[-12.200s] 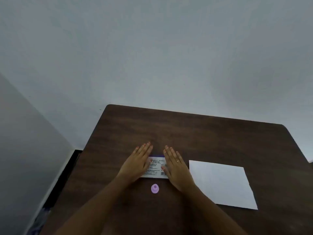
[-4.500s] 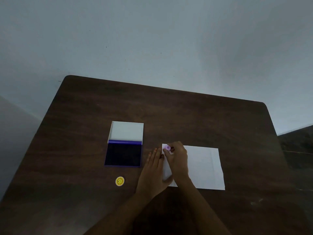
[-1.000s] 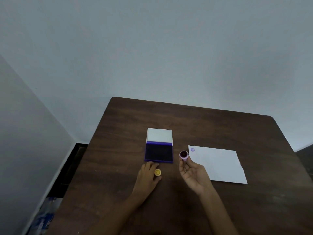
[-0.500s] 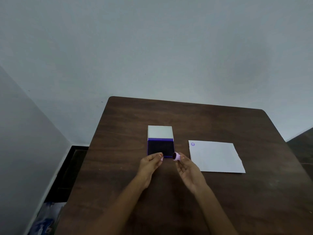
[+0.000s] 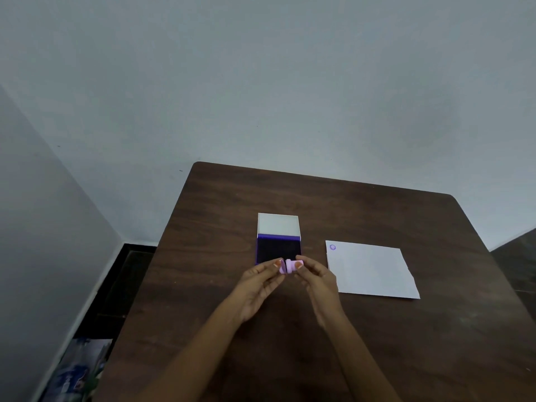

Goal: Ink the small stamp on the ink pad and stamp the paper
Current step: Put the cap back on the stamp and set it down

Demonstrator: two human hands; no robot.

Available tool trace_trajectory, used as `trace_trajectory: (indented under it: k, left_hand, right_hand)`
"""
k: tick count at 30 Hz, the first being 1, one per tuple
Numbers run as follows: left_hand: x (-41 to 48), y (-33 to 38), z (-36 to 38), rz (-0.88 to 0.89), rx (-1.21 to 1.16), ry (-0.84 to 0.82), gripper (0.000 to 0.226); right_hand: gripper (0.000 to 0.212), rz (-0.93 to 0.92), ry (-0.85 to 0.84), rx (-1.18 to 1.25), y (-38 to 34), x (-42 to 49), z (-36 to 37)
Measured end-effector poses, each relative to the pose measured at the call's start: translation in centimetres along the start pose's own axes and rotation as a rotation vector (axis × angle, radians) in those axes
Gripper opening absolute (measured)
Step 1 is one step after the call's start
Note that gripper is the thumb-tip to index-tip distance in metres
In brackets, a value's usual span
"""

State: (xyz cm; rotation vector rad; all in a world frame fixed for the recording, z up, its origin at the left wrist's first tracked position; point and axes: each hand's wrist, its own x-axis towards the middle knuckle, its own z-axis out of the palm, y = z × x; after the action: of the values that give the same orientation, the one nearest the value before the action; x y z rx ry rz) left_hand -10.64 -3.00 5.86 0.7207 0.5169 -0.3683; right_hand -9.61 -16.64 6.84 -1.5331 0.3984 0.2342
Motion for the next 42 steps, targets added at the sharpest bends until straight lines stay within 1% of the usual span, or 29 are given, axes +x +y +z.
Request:
trace_trajectory:
  k: [2, 5, 7, 10, 12, 14, 16, 18, 21, 23, 26, 28, 30, 32, 34, 37, 40, 42]
  left_hand:
    - [-0.3, 0.0, 0.1, 0.01, 0.033, 0.014, 0.016]
    - [-0.6, 0.0, 0.4, 0.015, 0.083, 0.024, 0.018]
    - [-0.7, -0.1, 0.5, 0.012, 0.078, 0.02, 0.024]
    - [-0.8, -0.1, 0.5, 0.011, 0.081, 0.023, 0.022]
    - [-0.9, -0.1, 0.6, 0.021, 0.121, 0.016, 0.021]
    - [-1.1, -0.2, 0.6, 0.027, 0.162, -0.018, 0.023]
    - [-1.0, -0.2, 0.4, 0.024, 0.176, -0.03, 0.025]
    - [-0.8, -0.2, 0.2, 0.006, 0.152, -0.016, 0.026]
    - [-0.6, -0.5, 0.2, -0.047, 0.051, -0.019, 0.026]
    - [-0.5, -0.7, 0.1, -0.071, 0.027, -0.008, 0.023]
    - [-0.3, -1.0, -0.1, -0.077, 0.097, 0.061, 0.019]
    - [-0.1, -1.1, -0.4, -0.057, 0.177, 0.16, 0.02]
    - [0.3, -1.2, -0.9, -0.021, 0.288, 0.293, 0.021]
    - [0.7, -1.1, -1.4, 0.02, 0.367, 0.392, 0.022]
    - [1.1, -0.8, -2.1, 0.059, 0.385, 0.464, 0.023]
    - [1.6, -0.4, -2.8, 0.097, 0.369, 0.523, 0.024]
    - [2.2, -0.2, -3.0, 0.122, 0.373, 0.538, 0.021]
    - [2.6, -0.1, -3.1, 0.136, 0.388, 0.545, 0.02]
  right_hand:
    - [0.018, -0.014, 0.009, -0.033, 0.3, 0.0, 0.1]
    - [0.024, -0.052, -0.021, -0.069, 0.5, -0.1, 0.1]
    - [0.027, -0.08, -0.026, -0.1, 0.5, 0.0, 0.0]
    - [0.027, -0.1, -0.027, -0.139, 0.7, 0.1, 0.1]
    - [0.029, -0.08, 0.013, -0.176, 1.1, 0.1, 0.3]
    - [0.025, -0.069, 0.066, -0.217, 1.3, 0.1, 0.4]
    - [0.023, -0.086, 0.052, -0.244, 1.4, 0.2, 0.4]
    - [0.024, -0.105, 0.016, -0.243, 1.1, 0.2, 0.3]
    - [0.031, -0.136, -0.005, -0.233, 1.0, 0.5, 0.1]
    - [0.027, -0.115, 0.008, -0.229, 1.4, 0.7, 0.2]
    - [0.016, -0.117, 0.052, -0.279, 2.6, 1.0, 0.6]
    - [0.012, -0.196, 0.055, -0.365, 3.3, 1.5, 0.7]
    - [0.007, -0.262, 0.014, -0.469, 3.9, 2.1, 0.6]
    - [0.009, -0.254, -0.03, -0.531, 4.2, 2.7, 0.6]
    - [0.009, -0.245, -0.067, -0.576, 4.6, 3.1, 0.7]
    - [0.009, -0.282, -0.121, -0.677, 5.1, 3.5, 0.9]
    - [0.014, -0.337, -0.191, -0.792, 5.7, 3.8, 0.9]
    - [0.016, -0.35, -0.208, -0.811, 6.1, 3.8, 0.8]
